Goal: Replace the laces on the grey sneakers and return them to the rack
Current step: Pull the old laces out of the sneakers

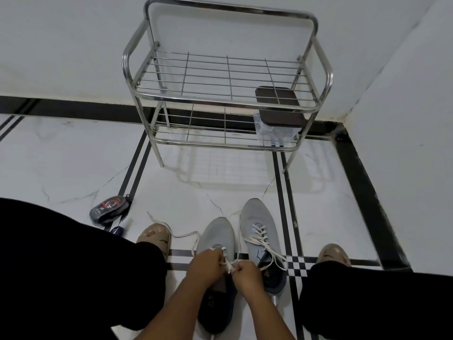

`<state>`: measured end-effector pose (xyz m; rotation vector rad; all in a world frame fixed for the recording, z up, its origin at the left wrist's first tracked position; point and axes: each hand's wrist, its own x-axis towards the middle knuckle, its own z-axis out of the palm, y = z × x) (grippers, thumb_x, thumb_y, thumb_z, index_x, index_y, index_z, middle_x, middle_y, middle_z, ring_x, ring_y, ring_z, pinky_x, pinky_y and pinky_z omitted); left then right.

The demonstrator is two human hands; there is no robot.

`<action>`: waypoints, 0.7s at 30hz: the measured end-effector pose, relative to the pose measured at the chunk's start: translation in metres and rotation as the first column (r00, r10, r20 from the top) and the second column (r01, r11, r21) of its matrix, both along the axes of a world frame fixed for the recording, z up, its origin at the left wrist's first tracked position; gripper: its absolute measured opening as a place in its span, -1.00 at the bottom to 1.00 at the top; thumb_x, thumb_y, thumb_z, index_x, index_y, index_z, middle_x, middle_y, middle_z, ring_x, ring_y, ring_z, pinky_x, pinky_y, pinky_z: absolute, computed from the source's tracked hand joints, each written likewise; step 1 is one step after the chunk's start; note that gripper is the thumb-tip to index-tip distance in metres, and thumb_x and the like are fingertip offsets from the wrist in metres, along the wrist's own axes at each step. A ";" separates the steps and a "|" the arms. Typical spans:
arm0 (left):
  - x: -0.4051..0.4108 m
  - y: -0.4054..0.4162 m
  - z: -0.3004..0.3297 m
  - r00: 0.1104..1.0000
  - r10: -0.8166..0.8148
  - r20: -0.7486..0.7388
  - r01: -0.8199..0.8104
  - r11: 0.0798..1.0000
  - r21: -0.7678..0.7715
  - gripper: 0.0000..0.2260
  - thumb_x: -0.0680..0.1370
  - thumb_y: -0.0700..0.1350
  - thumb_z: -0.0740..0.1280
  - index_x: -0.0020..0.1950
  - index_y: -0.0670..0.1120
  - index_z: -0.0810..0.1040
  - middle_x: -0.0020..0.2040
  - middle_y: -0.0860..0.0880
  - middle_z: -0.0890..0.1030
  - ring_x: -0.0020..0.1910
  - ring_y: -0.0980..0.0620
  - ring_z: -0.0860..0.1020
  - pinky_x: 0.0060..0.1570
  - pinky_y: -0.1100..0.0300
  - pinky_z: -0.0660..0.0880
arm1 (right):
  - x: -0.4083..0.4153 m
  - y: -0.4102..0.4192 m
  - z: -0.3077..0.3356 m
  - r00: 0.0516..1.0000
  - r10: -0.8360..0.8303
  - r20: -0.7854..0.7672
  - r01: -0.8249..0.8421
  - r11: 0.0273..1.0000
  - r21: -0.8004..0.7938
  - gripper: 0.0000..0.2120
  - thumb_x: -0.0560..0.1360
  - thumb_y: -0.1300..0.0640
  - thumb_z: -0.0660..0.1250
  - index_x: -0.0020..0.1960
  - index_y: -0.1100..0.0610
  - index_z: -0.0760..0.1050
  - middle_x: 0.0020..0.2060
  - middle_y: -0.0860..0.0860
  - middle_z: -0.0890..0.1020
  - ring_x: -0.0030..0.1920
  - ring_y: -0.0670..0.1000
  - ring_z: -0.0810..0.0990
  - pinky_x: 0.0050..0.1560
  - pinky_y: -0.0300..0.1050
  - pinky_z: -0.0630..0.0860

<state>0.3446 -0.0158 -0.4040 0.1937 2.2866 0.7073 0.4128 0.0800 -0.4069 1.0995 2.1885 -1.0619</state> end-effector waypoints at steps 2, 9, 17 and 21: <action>0.009 0.001 -0.010 0.995 0.008 -0.098 -0.014 0.998 -0.059 -0.80 0.57 -0.04 0.23 0.13 -0.03 0.55 0.06 -0.04 0.58 0.02 -0.03 0.59 -0.08 0.19 0.43 | 0.001 -0.001 0.000 1.000 -0.002 0.004 0.002 1.000 -0.003 -0.81 0.56 0.16 0.22 -0.17 0.09 0.57 0.03 0.13 0.66 0.10 0.14 0.59 -0.01 -0.19 0.48; -0.048 -0.019 0.006 0.220 0.617 0.756 -0.975 0.135 0.174 -0.80 0.51 -0.27 0.12 -0.32 -0.19 0.34 -0.39 -0.13 0.44 -0.41 -0.05 0.41 -0.30 0.10 0.40 | 0.008 0.003 -0.005 0.998 -0.055 0.001 0.055 0.998 -0.035 -0.84 0.57 0.14 0.24 -0.18 0.10 0.49 0.00 0.14 0.66 0.06 0.13 0.60 -0.01 -0.16 0.50; 0.006 0.002 -0.015 0.970 -0.213 -0.118 0.194 0.969 -0.154 -0.70 0.54 -0.04 0.28 0.24 -0.11 0.42 0.11 -0.09 0.60 0.06 -0.10 0.59 0.04 0.05 0.53 | 0.007 0.000 -0.003 1.000 -0.011 0.012 0.011 1.000 -0.016 -0.82 0.55 0.16 0.23 -0.17 0.10 0.55 -0.02 0.12 0.66 0.07 0.13 0.60 -0.01 -0.18 0.50; -0.019 -0.010 -0.004 0.845 0.509 0.165 -0.526 0.846 0.082 -0.85 0.58 -0.09 0.23 -0.06 -0.10 0.55 0.03 -0.15 0.62 -0.11 -0.07 0.57 -0.15 0.21 0.39 | 0.011 0.002 -0.003 0.999 -0.034 0.036 0.036 0.998 -0.043 -0.75 0.56 0.16 0.24 -0.29 0.05 0.44 -0.06 0.12 0.65 0.03 0.11 0.60 0.03 -0.12 0.52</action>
